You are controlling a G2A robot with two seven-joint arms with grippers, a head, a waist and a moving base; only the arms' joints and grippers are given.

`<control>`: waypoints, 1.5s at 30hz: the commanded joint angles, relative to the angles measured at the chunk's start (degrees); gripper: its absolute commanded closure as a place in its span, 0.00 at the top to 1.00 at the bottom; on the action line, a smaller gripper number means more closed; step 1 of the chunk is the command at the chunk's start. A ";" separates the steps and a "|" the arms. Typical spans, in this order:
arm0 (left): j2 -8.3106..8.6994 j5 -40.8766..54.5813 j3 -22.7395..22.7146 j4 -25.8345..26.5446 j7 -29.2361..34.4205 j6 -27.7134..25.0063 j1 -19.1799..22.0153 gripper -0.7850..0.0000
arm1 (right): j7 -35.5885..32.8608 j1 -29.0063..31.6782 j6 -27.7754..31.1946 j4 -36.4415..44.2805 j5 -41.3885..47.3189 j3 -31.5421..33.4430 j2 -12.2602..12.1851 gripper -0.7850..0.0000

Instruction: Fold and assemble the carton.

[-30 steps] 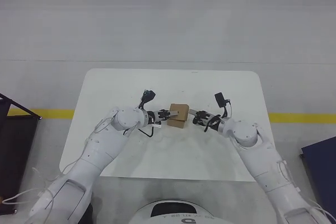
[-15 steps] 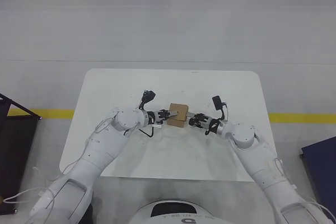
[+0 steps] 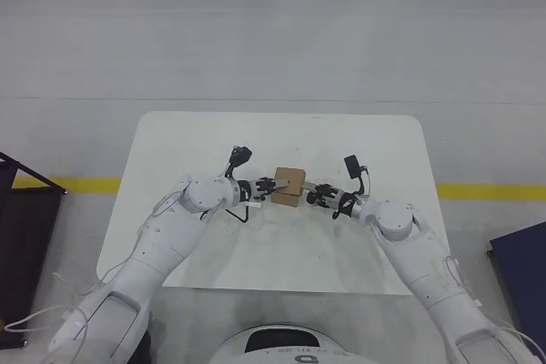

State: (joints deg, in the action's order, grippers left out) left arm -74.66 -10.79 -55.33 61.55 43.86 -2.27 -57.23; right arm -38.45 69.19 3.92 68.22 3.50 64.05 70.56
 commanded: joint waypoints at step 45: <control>-0.73 4.68 0.45 -8.91 0.61 -13.09 2.80 0.94 | -1.01 -0.69 -2.41 2.06 -1.79 -1.38 -0.06 0.46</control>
State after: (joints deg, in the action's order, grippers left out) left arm -75.35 -6.41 -54.86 52.95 44.44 -14.98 -54.51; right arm -39.40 68.56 1.66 70.23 1.84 62.78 70.49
